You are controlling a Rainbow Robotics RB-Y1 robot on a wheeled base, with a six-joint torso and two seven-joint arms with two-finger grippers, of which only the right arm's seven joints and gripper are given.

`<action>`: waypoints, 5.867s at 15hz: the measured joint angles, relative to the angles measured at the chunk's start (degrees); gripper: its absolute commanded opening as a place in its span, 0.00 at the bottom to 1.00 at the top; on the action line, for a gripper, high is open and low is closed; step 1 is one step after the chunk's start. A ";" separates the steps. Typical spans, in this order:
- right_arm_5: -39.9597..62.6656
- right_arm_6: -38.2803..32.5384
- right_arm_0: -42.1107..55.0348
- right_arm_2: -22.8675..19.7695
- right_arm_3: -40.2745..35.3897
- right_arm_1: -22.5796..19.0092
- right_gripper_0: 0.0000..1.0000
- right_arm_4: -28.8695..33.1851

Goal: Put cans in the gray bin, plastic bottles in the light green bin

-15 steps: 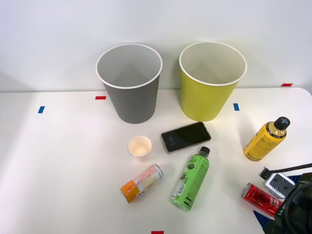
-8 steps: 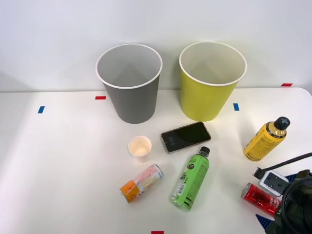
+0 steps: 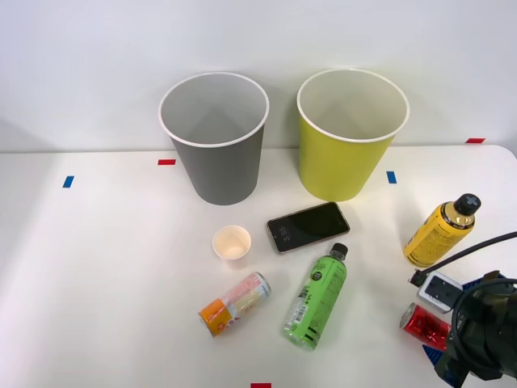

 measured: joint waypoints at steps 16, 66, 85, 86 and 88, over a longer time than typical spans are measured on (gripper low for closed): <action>2.03 0.56 -4.70 7.18 7.69 9.14 1.00 7.03; -43.27 -11.24 -28.83 3.79 13.24 27.92 0.00 -12.20; -58.45 -11.85 -67.31 20.19 64.49 41.51 1.00 -14.98; -60.02 -11.97 -67.31 21.31 64.50 40.61 1.00 -15.16; -64.84 -12.38 -67.27 24.21 64.36 38.31 1.00 -15.60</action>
